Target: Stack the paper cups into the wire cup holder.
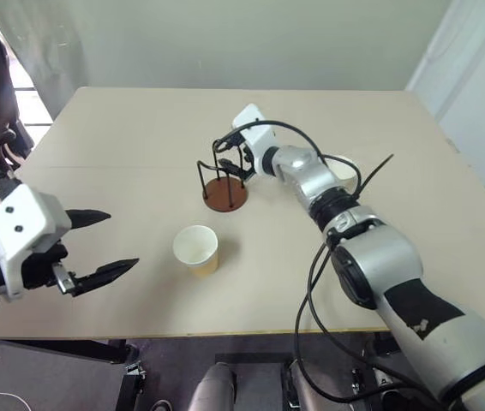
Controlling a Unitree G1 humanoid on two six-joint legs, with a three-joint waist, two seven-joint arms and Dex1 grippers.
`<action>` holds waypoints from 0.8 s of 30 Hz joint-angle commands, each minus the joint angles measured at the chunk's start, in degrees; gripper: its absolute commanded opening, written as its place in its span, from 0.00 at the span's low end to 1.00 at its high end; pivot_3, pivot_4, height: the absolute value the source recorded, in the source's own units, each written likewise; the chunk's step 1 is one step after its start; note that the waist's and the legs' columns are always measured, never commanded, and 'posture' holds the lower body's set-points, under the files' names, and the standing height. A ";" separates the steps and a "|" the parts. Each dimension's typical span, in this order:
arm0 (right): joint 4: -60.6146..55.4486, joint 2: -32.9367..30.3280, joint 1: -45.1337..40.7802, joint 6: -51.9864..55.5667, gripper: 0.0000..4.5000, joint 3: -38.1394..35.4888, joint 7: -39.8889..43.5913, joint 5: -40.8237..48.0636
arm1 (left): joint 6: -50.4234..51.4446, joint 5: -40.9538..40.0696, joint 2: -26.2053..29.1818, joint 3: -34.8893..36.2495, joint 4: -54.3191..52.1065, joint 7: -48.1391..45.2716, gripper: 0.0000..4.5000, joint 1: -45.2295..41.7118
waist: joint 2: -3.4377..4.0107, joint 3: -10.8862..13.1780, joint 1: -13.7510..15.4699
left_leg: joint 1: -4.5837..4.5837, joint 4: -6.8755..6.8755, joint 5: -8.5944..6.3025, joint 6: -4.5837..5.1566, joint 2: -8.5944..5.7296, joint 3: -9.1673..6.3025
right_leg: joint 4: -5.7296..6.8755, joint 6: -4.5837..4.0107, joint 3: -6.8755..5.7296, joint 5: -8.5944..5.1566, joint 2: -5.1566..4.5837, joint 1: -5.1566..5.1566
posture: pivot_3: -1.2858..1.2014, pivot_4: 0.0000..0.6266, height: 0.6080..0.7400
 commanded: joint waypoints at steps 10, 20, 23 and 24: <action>0.03 1.18 -2.00 -2.06 0.41 -1.00 -0.63 -1.37 | 0.28 -0.19 -0.61 3.82 -1.98 0.49 1.00 1.39 | 0.00 0.00 0.01 | 0.00 0.01 -0.01 -0.02 0.04 0.00 | 0.01 -0.02 -0.04 -0.01 0.00 0.00 | 0.52 0.24 1.00; -2.95 -1.48 1.33 -1.76 0.01 -1.20 9.03 -0.42 | -0.36 -0.29 -0.40 3.65 -1.63 0.07 1.00 1.37 | -0.11 -0.07 0.04 | 0.01 0.06 -0.02 -0.03 0.07 -0.01 | 0.02 -0.07 -0.10 -0.01 0.01 0.05 | 0.52 0.24 1.00; -8.79 -4.80 3.29 0.09 0.01 -0.53 14.41 -0.31 | -0.99 -0.09 -0.18 3.00 -0.88 -0.54 1.00 1.46 | -0.12 -0.07 0.15 | 0.01 0.09 -0.02 -0.03 0.07 -0.02 | 0.01 -0.09 -0.13 0.00 0.01 0.08 | 0.52 0.24 1.00; -12.42 -6.56 4.04 1.80 0.01 -0.18 17.34 -0.09 | -1.30 -0.04 0.11 2.38 -0.39 -0.66 1.00 1.14 | -0.12 -0.07 0.23 | 0.01 0.11 -0.02 -0.03 0.08 -0.02 | 0.01 -0.09 -0.14 0.00 0.01 0.10 | 0.52 0.24 1.00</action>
